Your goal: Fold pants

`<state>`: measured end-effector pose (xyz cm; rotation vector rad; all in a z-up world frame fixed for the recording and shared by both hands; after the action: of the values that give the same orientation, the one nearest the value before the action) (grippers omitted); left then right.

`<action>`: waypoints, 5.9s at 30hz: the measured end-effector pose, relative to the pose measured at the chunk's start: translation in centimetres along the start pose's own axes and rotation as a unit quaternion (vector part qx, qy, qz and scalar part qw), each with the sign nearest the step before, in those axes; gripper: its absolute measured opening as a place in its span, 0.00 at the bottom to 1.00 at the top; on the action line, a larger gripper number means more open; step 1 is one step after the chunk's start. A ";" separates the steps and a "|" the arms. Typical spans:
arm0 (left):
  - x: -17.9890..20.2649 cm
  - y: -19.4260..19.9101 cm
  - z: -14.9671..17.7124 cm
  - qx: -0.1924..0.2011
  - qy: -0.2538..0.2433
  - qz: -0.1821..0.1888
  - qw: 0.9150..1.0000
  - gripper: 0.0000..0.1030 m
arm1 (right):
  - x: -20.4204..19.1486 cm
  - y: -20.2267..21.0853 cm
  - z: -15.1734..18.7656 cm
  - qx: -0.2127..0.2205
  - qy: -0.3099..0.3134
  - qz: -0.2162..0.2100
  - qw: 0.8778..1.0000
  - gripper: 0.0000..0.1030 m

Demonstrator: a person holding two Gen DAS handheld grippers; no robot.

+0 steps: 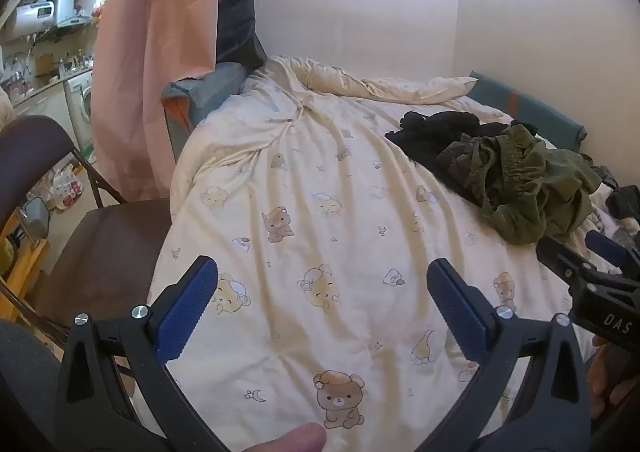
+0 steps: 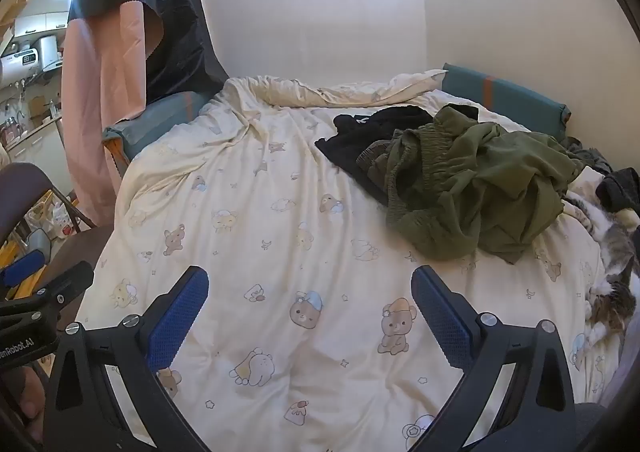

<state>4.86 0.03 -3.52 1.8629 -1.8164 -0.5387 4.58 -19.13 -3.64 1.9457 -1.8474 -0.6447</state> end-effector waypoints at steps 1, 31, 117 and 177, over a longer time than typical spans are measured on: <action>0.0 0.0 0.0 0.001 -0.006 -0.003 1.000 1.00 | 0.0 0.0 0.0 0.000 0.000 0.000 1.000 1.00; 0.2 0.0 -0.1 0.004 -0.009 0.000 1.000 1.00 | 0.1 0.2 0.0 -0.001 -0.002 -0.003 1.000 1.00; 1.1 -3.0 -2.6 -0.008 -0.025 -0.001 1.000 1.00 | 4.1 -1.8 -1.3 -0.008 -0.040 0.026 0.999 1.00; -12.2 -4.7 -3.4 -0.089 0.090 -0.072 0.989 1.00 | -12.9 4.3 -0.8 -0.057 -0.005 -0.351 0.934 0.06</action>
<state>10.12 12.48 -4.17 1.8645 -1.4764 -0.5444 1.11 -6.52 0.26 2.5119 -1.0410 -0.9336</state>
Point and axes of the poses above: each gripper's, at about its wrist camera, not at the fingertips, and y roughly against the way its jaws point, x to its right, z to its underside, the point moved 6 cm from there along -y, roughly the way its jaws point
